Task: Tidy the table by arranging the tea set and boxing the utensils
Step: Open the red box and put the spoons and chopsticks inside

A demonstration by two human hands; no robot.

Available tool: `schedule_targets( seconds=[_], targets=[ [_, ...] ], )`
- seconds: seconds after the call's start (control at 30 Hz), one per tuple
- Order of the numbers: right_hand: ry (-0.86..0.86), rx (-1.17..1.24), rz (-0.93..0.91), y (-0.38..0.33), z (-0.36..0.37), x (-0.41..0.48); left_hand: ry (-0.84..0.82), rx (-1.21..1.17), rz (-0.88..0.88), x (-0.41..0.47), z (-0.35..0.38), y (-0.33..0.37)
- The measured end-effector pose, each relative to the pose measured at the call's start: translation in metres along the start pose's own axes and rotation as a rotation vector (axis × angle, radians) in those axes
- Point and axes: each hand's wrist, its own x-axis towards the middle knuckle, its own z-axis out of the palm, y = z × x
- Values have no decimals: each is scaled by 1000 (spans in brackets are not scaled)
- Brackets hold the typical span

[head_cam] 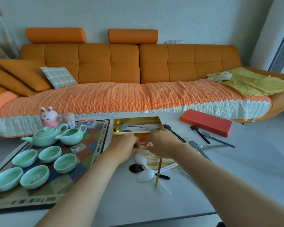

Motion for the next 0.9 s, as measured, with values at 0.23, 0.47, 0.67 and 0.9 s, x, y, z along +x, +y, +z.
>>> schedule_targets(
  seconds=[0.23,0.47,0.67,0.9],
  targets=[
    [-43,187,64,-11,2,6,-39,-16,-41,-6,-7,-12],
    [-67,188,99,-10,3,14,54,63,-138,-16,-29,-49],
    [6,396,154,-18,3,24,149,-55,-188,-24,-45,-54],
    [231,520,280,-2,-8,39,380,-78,-276,-18,-56,-72]
  ],
)
